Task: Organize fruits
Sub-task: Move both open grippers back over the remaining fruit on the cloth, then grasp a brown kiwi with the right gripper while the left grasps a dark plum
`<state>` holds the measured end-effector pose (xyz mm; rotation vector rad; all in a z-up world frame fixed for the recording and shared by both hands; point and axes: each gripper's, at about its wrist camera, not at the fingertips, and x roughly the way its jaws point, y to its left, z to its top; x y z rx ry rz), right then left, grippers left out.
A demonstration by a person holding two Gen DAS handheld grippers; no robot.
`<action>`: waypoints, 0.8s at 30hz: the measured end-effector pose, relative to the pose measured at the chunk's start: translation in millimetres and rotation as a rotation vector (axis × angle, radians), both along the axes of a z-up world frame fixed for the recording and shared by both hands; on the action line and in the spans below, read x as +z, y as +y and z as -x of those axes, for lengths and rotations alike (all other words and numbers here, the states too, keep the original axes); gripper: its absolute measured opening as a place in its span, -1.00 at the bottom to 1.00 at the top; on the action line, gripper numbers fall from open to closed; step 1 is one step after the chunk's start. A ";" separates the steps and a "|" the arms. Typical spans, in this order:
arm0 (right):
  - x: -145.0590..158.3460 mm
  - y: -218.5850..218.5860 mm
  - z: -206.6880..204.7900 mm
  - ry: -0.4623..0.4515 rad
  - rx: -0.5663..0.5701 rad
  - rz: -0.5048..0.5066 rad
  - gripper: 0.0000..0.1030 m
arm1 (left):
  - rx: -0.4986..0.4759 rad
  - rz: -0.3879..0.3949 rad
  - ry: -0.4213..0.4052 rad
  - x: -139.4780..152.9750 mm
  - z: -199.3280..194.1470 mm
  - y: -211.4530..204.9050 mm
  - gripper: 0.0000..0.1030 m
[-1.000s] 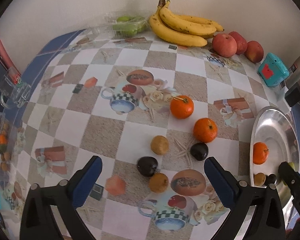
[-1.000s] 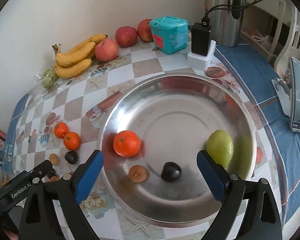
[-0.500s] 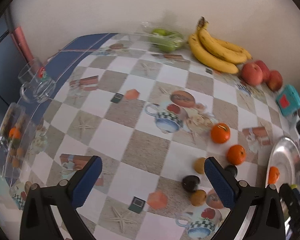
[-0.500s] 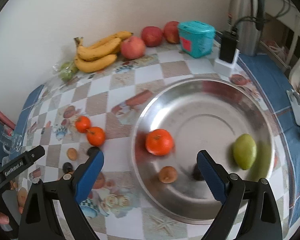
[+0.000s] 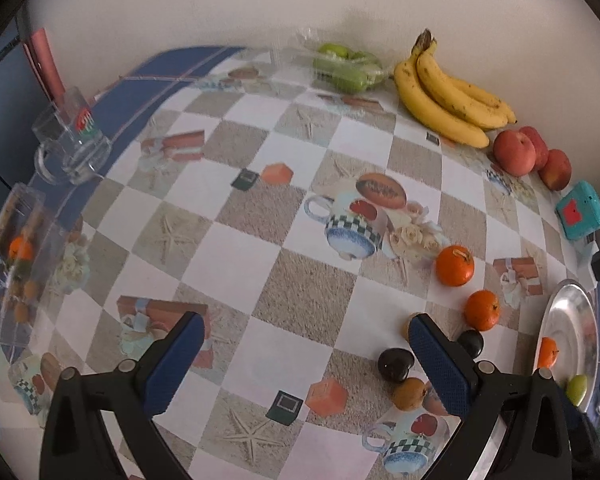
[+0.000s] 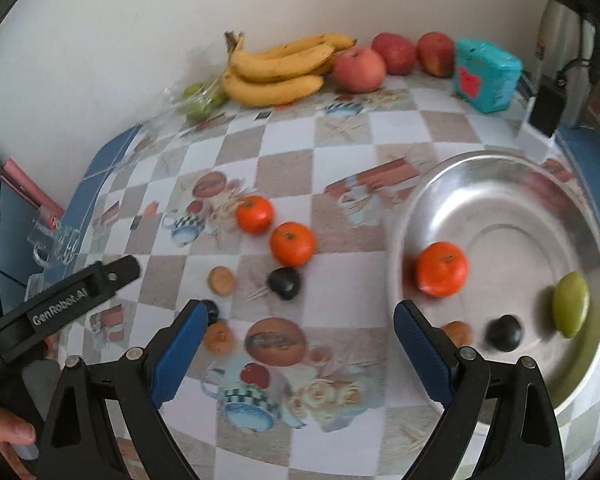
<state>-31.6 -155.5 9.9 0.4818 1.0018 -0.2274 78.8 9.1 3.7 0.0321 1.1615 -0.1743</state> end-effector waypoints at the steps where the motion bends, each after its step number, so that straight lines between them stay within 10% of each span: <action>1: -3.2 2.1 -2.7 0.008 0.005 -0.012 0.83 | -0.003 -0.003 0.009 -2.5 -0.5 -0.1 1.00; 18: -52.4 40.7 -31.5 0.142 0.106 -0.034 0.83 | 0.085 -0.029 0.176 -48.2 -13.4 15.5 1.00; 24: -49.4 46.3 -31.8 0.123 0.130 -0.028 0.30 | 0.078 -0.027 0.181 -49.8 -12.6 13.2 1.00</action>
